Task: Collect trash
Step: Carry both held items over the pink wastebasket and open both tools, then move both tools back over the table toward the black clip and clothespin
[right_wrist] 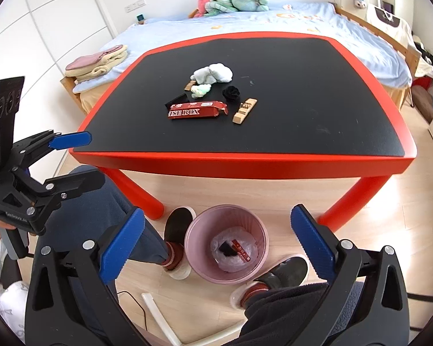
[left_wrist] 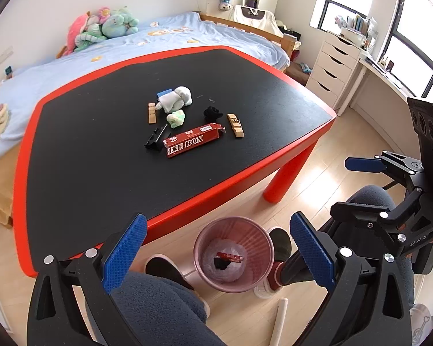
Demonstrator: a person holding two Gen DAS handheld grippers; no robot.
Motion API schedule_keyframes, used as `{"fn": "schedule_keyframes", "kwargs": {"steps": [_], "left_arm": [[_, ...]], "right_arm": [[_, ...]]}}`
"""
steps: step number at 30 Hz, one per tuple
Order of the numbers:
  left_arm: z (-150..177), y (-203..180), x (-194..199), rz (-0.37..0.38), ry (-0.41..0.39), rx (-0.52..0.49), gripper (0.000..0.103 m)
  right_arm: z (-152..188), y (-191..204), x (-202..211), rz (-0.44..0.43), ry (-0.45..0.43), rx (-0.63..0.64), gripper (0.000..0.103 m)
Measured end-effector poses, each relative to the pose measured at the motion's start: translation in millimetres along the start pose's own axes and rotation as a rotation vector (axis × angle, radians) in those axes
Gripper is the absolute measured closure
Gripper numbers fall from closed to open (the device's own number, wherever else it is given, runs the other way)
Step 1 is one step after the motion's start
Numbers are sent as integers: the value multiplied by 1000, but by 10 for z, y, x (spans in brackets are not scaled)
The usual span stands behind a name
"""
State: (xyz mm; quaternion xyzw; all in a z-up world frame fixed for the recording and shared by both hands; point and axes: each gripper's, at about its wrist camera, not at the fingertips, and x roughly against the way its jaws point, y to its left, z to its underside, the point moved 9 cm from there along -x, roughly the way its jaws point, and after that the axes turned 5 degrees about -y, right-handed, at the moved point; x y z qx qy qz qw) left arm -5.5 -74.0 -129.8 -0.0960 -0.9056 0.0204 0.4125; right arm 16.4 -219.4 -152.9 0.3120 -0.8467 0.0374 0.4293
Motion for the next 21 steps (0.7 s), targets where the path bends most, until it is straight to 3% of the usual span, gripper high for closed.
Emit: {"fn": "schedule_keyframes", "kwargs": {"steps": [12,21], "left_arm": [[-122,169,1,-20,-17,21,8],[-375,442,-118,-43,-32,28,8]], "right_arm": [[-128,-19,-19,22,0,11,4],[-466,-38,-143,40,-7,21,4]]}}
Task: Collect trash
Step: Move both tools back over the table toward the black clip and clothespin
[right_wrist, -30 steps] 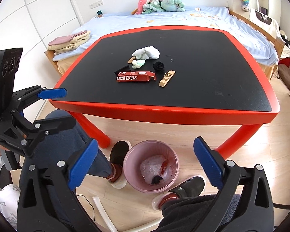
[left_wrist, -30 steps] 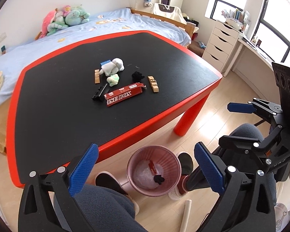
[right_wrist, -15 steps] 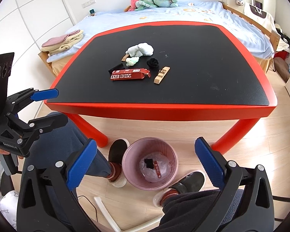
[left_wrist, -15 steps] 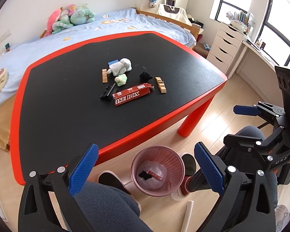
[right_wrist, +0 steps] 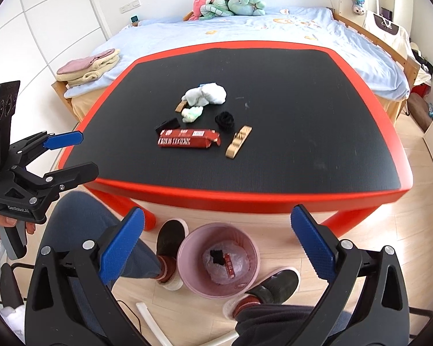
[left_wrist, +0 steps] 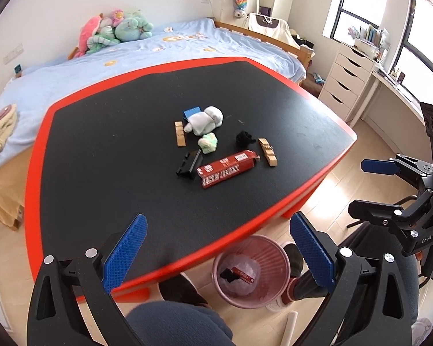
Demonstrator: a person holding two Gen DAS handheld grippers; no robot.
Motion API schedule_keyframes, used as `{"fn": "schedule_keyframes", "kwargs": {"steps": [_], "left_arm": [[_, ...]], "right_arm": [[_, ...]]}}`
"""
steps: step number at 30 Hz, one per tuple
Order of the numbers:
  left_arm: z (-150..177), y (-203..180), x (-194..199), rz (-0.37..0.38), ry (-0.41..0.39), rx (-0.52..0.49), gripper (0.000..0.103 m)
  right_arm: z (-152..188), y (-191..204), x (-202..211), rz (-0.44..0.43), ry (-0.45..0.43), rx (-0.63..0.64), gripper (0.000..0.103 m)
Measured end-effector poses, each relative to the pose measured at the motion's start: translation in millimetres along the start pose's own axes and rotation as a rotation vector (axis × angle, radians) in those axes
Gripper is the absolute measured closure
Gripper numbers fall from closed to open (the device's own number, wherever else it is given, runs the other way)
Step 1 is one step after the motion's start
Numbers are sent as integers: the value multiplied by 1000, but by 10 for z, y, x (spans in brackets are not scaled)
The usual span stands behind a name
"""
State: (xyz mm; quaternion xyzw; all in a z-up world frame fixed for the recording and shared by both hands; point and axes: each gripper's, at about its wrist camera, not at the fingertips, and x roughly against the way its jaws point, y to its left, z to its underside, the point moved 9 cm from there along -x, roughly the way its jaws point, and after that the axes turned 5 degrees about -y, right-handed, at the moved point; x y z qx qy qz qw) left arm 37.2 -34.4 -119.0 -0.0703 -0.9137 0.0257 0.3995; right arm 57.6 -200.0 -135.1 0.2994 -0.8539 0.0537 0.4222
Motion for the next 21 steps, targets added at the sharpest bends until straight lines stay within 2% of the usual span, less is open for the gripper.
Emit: {"fn": "schedule_keyframes", "kwargs": {"steps": [12,21], "left_arm": [[-302,249,-460,-7,38,-12,8],[-388,390,-862,-2,82,-22,8]], "right_arm": [[-409,-148,-413,18,16,-11,4],[-514,-271,-764,33,47,-30,4]]}}
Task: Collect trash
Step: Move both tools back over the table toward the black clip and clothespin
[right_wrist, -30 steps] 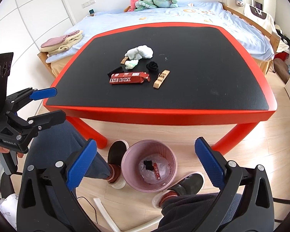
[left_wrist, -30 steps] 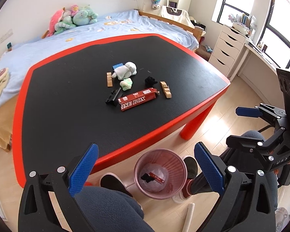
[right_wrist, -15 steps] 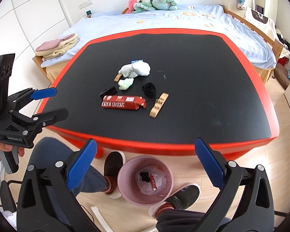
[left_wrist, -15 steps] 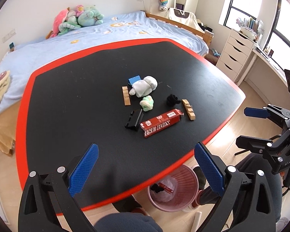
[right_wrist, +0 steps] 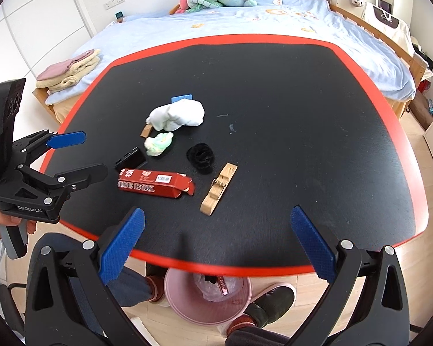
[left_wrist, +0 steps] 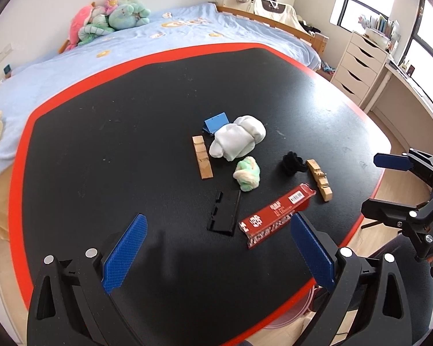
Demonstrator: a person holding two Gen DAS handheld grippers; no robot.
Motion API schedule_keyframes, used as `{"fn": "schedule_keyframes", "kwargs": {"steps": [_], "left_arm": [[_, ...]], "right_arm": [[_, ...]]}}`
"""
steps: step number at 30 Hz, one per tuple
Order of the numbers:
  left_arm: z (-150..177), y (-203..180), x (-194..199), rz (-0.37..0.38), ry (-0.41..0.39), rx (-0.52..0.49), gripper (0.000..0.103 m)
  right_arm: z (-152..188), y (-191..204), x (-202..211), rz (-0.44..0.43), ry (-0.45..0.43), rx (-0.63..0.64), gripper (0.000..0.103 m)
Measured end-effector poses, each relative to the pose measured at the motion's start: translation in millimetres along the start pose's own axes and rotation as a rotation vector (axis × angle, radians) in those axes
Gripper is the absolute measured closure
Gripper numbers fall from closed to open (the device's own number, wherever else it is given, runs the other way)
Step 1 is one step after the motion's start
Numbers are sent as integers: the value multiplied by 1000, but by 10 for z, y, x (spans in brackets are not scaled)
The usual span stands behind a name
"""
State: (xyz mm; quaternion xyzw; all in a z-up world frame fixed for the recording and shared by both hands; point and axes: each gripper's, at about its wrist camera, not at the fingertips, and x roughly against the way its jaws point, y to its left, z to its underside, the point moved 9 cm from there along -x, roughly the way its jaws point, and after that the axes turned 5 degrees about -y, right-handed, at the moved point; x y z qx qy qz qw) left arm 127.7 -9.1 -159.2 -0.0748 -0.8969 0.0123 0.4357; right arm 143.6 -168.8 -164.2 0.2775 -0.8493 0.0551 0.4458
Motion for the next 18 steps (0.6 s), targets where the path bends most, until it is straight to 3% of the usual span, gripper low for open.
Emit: {"fn": "schedule_keyframes", "kwargs": {"steps": [18], "left_arm": [[72,232,-370,-43,49,-2,10]], "right_arm": [[-43,-137,-429,50,38,7,4]]}}
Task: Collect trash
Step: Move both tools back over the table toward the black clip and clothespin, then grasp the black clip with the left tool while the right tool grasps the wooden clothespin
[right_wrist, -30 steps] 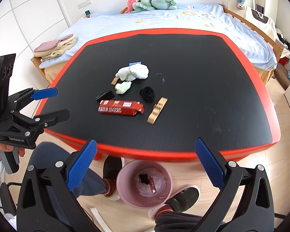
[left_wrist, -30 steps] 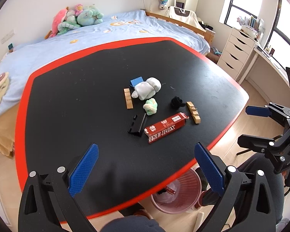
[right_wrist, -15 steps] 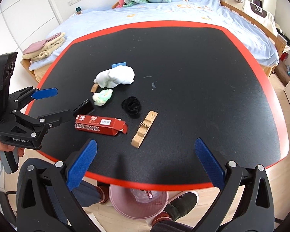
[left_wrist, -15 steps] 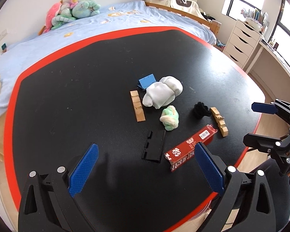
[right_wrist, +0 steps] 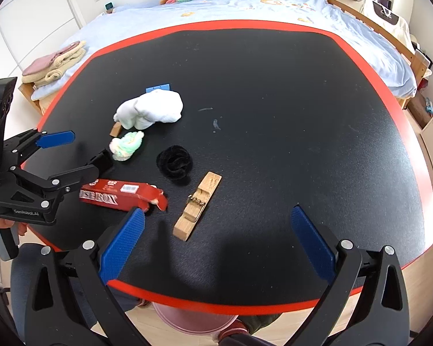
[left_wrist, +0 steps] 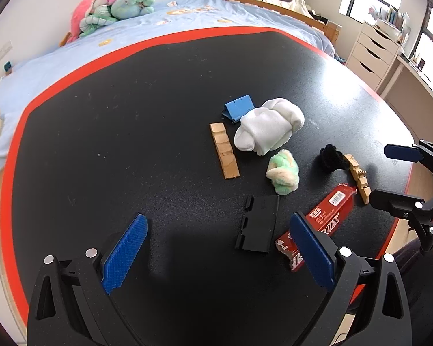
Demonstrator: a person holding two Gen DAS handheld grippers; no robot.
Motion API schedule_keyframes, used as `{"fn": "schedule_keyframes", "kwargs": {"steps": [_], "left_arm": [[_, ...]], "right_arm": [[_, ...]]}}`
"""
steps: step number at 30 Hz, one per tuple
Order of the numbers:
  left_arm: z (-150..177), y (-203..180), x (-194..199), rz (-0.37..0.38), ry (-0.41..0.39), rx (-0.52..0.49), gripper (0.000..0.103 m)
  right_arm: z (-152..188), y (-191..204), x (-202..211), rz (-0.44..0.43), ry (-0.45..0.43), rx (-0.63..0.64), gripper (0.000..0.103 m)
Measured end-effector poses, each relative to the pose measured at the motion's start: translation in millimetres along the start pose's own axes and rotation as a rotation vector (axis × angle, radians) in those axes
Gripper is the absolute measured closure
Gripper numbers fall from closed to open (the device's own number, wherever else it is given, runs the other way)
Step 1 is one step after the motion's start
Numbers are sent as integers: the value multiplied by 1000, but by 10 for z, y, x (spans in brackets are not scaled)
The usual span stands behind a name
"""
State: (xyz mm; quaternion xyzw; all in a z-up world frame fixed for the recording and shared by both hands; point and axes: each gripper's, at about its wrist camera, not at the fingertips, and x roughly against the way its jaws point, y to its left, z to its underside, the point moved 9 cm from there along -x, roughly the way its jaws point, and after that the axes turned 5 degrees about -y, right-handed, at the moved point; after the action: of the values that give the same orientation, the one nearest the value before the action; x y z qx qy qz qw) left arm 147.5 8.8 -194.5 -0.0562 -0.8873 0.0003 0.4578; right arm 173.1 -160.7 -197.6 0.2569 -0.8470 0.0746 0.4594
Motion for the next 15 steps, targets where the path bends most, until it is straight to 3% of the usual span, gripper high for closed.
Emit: {"fn": "schedule_keyframes", "kwargs": {"steps": [5,11,15], "left_arm": [[20,39,-9,-22,4,-10,22],[29,46,31,-38,4,-18,40],[12,24,58,-40,9,-21,58]], "right_arm": [[-8,-34,-82,14,4,3,4],[-39,-35,-129,39,-4,25,29],[-59,-4,-132,47,-12,51,47]]}}
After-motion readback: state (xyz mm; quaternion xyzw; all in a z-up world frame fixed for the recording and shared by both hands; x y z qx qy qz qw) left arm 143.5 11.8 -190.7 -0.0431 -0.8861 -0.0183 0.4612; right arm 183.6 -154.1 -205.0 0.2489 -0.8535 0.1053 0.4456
